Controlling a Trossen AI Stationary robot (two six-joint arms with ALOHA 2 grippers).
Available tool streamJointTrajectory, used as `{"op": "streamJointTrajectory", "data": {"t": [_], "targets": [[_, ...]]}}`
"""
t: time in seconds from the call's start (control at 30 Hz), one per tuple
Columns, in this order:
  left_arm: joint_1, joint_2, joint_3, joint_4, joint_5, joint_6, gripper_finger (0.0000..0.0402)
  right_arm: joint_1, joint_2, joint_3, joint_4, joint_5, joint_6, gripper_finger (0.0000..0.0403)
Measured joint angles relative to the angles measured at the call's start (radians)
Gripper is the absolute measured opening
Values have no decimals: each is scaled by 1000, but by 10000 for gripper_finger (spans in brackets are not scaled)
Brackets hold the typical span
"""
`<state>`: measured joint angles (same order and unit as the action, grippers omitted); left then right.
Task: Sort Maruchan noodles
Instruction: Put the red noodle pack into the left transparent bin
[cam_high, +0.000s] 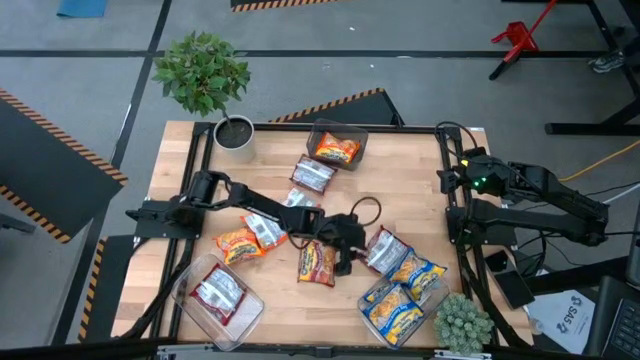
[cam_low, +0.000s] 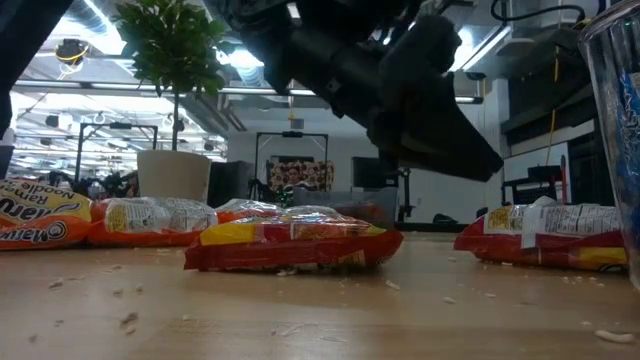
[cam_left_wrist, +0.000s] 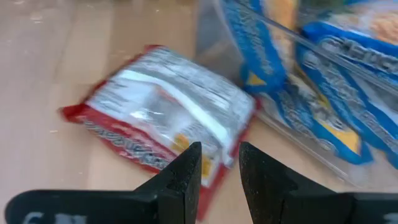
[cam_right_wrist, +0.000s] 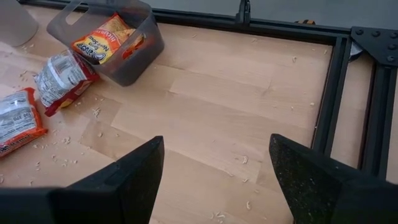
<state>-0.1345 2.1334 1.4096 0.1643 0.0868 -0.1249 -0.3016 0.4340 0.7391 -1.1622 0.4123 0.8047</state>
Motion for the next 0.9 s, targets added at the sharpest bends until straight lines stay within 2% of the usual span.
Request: {"op": "streamJointTrajectory", "data": {"t": [0.17,0.33,0.43,0.67,0.77,0.9], "targets": [[2,0,-18,3,59,4,101,0,0,0,0,-2,1,280],[-1,-1,-17,52,218,16,107,0,0,0,1,-4,2,280],[-3,-1,-17,80,265,-49,124,0,0,0,1,-13,2,280],[1,-1,-17,77,342,-64,192,0,0,0,1,-13,2,280],[18,-1,-17,59,345,13,221,0,0,0,1,-12,2,280],[23,-1,-17,47,237,147,248,0,0,0,1,-12,12,280]]}}
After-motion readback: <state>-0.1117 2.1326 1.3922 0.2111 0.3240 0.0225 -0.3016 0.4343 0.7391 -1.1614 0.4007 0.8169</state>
